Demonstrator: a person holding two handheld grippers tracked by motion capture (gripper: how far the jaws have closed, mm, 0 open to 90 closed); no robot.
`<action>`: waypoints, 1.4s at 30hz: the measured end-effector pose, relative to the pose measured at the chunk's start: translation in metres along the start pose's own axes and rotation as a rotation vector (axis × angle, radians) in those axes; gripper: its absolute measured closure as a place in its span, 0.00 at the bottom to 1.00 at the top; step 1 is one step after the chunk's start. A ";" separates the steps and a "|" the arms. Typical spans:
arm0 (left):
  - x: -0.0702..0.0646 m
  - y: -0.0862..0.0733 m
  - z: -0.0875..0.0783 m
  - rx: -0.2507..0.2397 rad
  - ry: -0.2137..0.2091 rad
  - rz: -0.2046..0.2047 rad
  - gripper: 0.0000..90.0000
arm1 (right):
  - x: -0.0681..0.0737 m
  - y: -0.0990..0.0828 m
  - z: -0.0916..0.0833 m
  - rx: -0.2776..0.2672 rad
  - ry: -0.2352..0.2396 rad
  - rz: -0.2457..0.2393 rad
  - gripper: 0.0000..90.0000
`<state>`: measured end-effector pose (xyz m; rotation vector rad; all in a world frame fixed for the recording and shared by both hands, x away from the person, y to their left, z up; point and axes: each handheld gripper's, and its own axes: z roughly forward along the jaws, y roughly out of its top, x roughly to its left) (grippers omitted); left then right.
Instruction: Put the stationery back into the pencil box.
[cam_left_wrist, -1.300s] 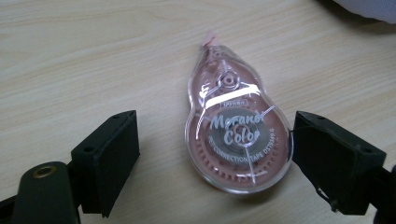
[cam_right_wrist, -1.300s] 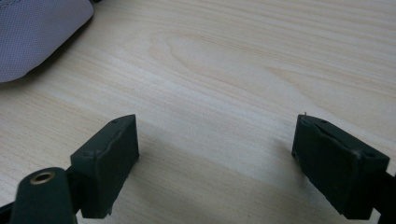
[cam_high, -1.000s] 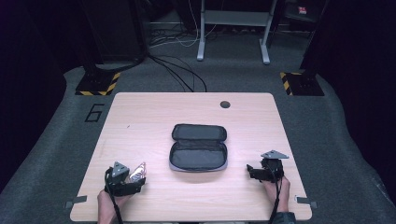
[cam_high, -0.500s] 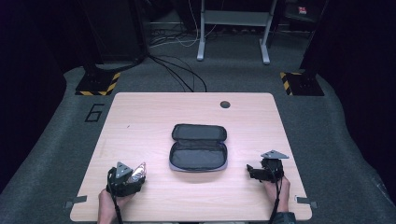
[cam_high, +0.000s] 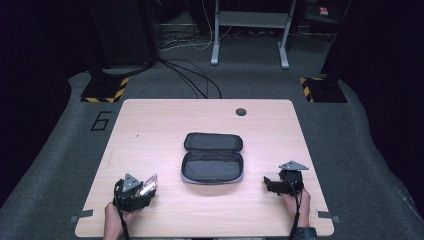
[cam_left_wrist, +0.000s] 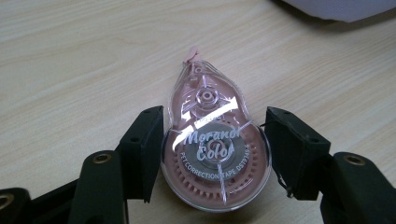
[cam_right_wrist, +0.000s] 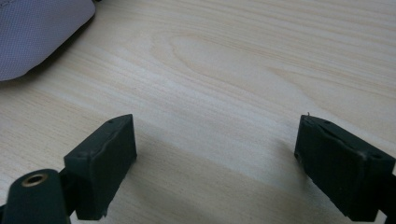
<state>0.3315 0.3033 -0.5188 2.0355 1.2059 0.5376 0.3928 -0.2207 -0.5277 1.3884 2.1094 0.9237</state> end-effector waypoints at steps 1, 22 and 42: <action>-0.001 0.001 -0.001 -0.017 0.002 -0.007 0.44 | 0.000 0.000 0.000 0.001 0.001 -0.003 0.13; -0.011 0.044 -0.018 -0.051 -0.049 0.070 0.44 | 0.003 0.002 0.004 0.018 -0.020 0.037 0.04; -0.025 0.084 -0.009 -0.086 -0.097 0.134 0.44 | 0.000 0.001 0.004 0.016 -0.002 0.005 0.02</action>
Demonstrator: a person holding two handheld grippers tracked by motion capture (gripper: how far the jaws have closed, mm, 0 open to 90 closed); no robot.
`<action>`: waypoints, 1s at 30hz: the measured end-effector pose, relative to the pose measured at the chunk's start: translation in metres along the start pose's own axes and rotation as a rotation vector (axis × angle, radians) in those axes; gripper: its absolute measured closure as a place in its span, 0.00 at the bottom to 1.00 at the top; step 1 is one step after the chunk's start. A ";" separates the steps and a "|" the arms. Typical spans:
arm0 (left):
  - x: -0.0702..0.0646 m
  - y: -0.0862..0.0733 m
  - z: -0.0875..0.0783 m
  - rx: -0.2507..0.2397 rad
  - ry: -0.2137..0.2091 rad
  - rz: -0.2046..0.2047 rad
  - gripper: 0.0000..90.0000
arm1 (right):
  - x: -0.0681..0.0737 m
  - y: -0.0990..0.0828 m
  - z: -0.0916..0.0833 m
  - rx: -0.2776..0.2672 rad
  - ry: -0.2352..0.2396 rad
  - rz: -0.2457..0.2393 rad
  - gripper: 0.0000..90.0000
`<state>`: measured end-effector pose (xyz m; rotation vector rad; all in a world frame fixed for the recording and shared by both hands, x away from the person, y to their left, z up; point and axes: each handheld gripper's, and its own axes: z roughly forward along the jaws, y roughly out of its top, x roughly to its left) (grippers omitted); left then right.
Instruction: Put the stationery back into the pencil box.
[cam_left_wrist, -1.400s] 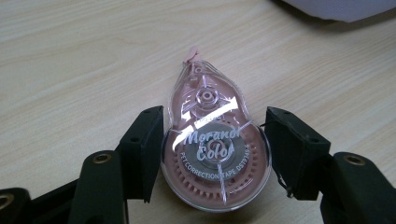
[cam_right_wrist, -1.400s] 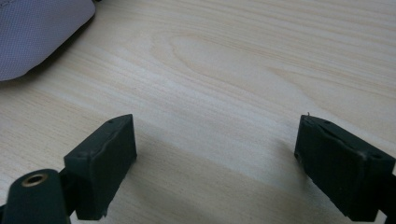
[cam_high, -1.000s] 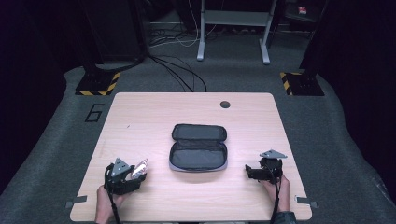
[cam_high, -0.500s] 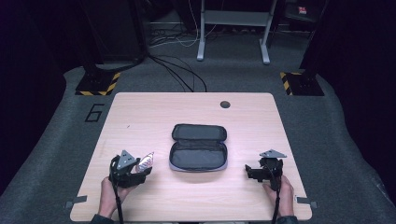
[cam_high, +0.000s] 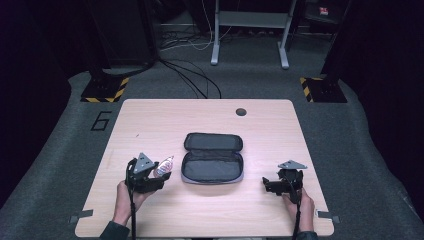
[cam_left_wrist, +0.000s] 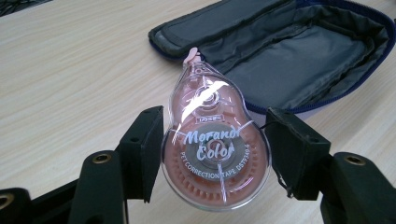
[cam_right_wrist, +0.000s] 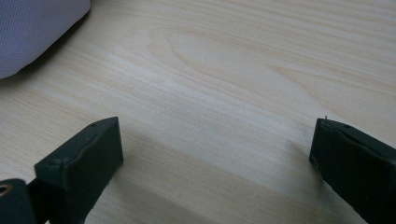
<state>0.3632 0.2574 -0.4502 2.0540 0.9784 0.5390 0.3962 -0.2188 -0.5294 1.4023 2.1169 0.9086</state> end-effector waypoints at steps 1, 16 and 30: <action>0.000 0.002 0.001 0.000 -0.006 0.004 0.44 | 0.000 0.000 0.000 0.000 0.000 0.000 0.03; -0.012 0.029 0.025 -0.023 -0.057 0.047 0.44 | 0.000 0.000 0.000 0.000 0.000 0.000 0.03; -0.024 0.050 0.046 -0.013 -0.110 0.085 0.44 | 0.000 0.000 0.000 0.000 0.002 -0.001 0.02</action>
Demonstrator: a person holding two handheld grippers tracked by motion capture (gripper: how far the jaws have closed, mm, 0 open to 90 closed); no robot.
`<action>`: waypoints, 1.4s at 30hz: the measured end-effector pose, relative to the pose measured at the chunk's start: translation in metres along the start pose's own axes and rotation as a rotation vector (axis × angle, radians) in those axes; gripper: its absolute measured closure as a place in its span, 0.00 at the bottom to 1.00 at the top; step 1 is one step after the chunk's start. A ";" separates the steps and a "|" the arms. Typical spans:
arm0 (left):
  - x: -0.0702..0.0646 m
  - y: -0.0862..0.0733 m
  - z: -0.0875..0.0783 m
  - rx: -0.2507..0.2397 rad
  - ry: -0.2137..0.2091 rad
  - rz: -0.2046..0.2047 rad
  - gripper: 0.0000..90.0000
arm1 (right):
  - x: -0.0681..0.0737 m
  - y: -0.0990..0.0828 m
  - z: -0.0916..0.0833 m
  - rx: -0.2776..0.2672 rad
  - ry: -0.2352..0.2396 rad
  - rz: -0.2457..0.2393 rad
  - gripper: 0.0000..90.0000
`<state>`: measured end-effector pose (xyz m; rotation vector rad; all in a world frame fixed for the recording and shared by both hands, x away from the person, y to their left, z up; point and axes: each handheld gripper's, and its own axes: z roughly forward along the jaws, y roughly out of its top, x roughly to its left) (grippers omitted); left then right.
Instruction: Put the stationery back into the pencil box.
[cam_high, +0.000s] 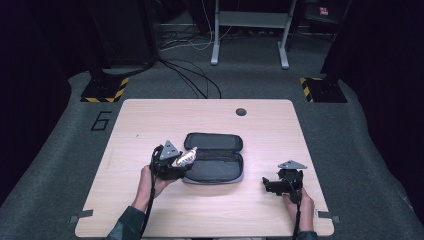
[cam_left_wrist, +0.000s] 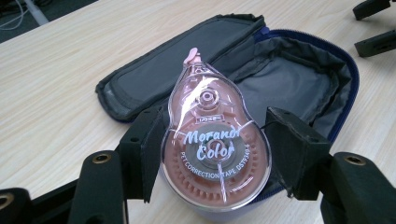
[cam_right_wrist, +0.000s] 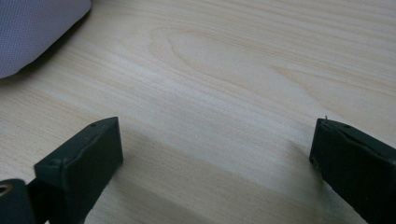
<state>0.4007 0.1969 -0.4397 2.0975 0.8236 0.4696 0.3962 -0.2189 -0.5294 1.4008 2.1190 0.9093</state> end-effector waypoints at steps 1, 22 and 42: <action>-0.001 0.001 0.002 -0.007 0.002 -0.002 0.44 | 0.000 0.000 0.000 0.000 0.000 0.000 0.02; -0.017 0.011 0.052 0.058 -0.094 0.026 0.44 | 0.000 0.000 0.000 0.001 0.003 -0.003 0.02; -0.027 0.006 0.087 0.154 -0.119 0.044 0.44 | 0.000 0.000 0.000 0.001 0.002 -0.003 0.02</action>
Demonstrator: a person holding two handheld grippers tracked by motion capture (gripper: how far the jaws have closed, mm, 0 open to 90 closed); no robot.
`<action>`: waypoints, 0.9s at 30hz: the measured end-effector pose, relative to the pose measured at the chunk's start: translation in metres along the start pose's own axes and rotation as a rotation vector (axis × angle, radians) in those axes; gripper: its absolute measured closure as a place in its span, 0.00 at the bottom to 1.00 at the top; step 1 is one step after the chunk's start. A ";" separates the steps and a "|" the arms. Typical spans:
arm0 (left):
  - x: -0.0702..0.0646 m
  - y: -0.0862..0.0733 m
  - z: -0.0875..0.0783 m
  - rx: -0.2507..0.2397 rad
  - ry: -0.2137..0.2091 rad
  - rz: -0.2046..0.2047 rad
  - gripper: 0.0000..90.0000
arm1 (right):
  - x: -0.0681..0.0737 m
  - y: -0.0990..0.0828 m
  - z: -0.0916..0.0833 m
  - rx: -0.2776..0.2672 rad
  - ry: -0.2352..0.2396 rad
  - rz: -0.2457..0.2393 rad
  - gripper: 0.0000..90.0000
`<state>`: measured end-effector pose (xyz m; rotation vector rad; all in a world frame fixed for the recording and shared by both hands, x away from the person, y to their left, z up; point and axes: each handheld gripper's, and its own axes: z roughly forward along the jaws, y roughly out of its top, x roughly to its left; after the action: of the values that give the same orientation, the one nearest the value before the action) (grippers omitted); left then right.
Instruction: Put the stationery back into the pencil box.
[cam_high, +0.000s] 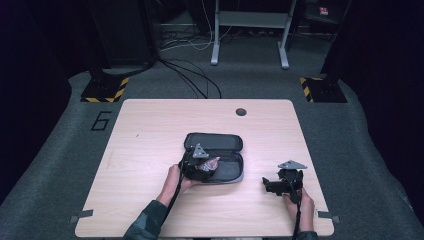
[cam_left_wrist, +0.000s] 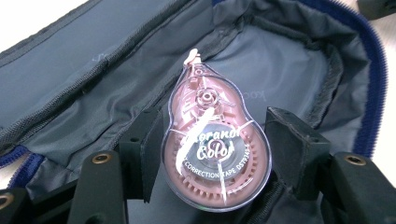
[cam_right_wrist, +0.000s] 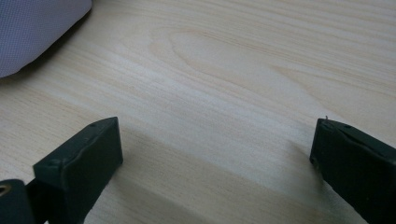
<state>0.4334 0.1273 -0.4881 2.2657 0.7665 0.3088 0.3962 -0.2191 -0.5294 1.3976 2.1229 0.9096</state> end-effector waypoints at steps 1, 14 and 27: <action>0.000 0.000 0.002 -0.004 -0.012 -0.010 0.44 | 0.000 0.000 0.000 0.000 0.000 0.000 0.02; 0.001 -0.001 0.010 0.040 0.015 -0.034 0.43 | 0.000 0.000 0.000 0.000 0.000 0.000 0.02; 0.002 0.000 -0.019 -0.039 0.022 -0.046 0.18 | 0.000 0.000 0.000 0.000 0.000 0.000 0.02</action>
<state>0.4271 0.1393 -0.4750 2.2082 0.8159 0.3244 0.3962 -0.2191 -0.5294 1.3975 2.1228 0.9097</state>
